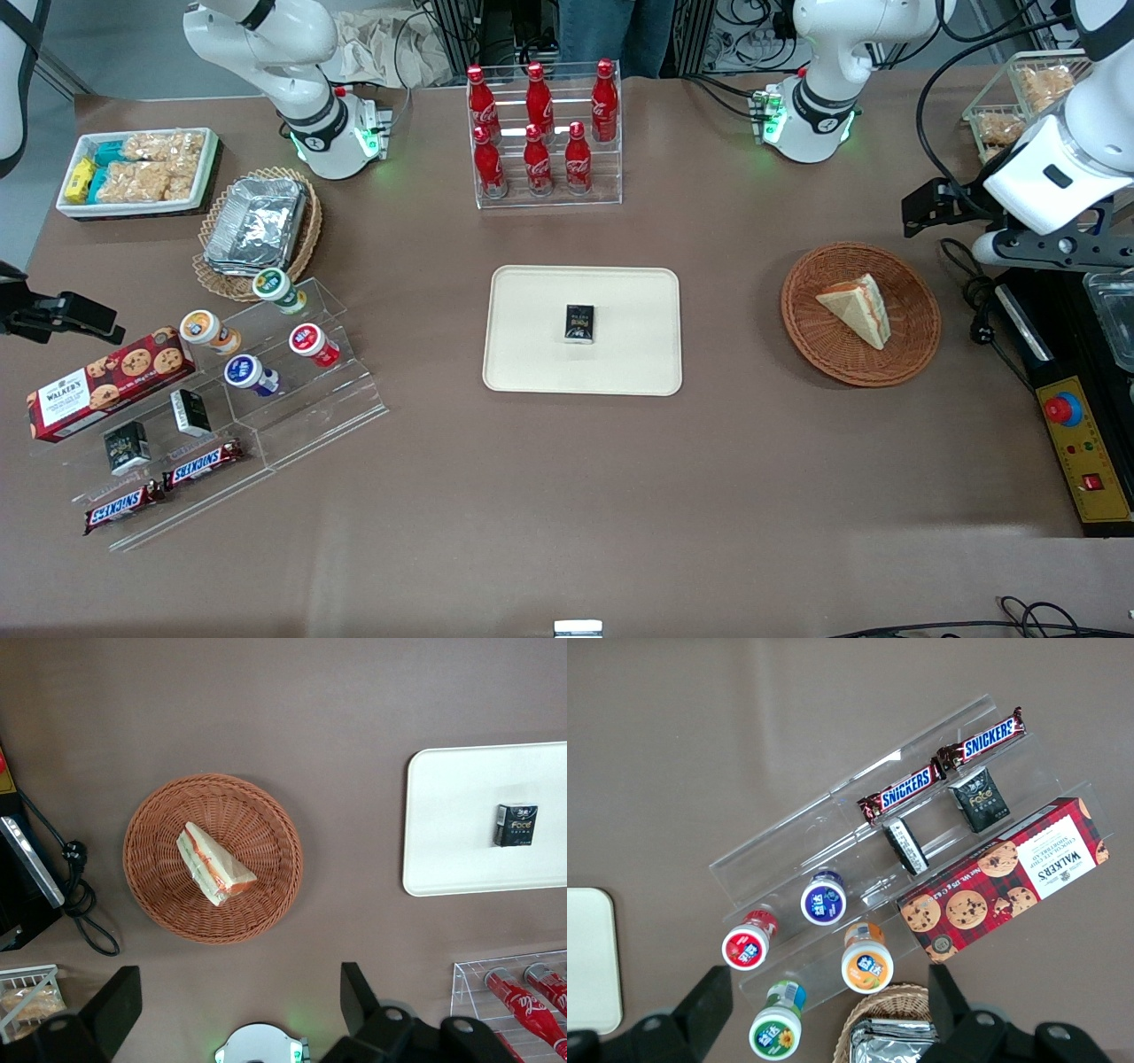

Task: Place sandwich from basket to tray
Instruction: 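Move the left gripper over the wicker basket toward the sandwich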

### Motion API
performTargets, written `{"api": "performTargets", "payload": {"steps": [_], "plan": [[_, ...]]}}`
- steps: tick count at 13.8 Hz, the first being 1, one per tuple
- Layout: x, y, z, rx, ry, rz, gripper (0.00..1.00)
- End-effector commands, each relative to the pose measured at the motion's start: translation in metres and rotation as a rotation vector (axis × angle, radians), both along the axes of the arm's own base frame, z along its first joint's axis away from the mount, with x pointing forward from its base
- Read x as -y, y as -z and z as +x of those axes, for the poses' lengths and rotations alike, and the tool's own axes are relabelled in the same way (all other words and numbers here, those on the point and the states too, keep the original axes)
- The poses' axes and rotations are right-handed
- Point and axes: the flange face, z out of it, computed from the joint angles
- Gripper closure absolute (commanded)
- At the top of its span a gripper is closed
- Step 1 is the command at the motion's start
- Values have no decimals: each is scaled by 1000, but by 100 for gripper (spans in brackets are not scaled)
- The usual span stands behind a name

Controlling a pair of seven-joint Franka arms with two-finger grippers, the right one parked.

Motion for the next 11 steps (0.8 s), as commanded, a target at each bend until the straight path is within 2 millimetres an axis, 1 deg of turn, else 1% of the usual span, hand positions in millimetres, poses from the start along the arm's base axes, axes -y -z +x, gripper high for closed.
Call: {"api": "performTargets", "payload": {"steps": [1,2,4,5,6,7,8,9,11], "plan": [[-5,0,-9,-15,10,15,0],[-6,1,-12,-17,8,13,0],[-7,1,-11,-18,10,15,0],[-14,2,-9,-19,-4,14,0],[-25,8,-3,-29,-25,13,0],[-25,6,-1,-24,-25,14,0],[-25,7,-1,-27,-27,16,0],[-27,11,3,-32,-31,16,0],[-32,14,7,-34,-88,46,0]]}}
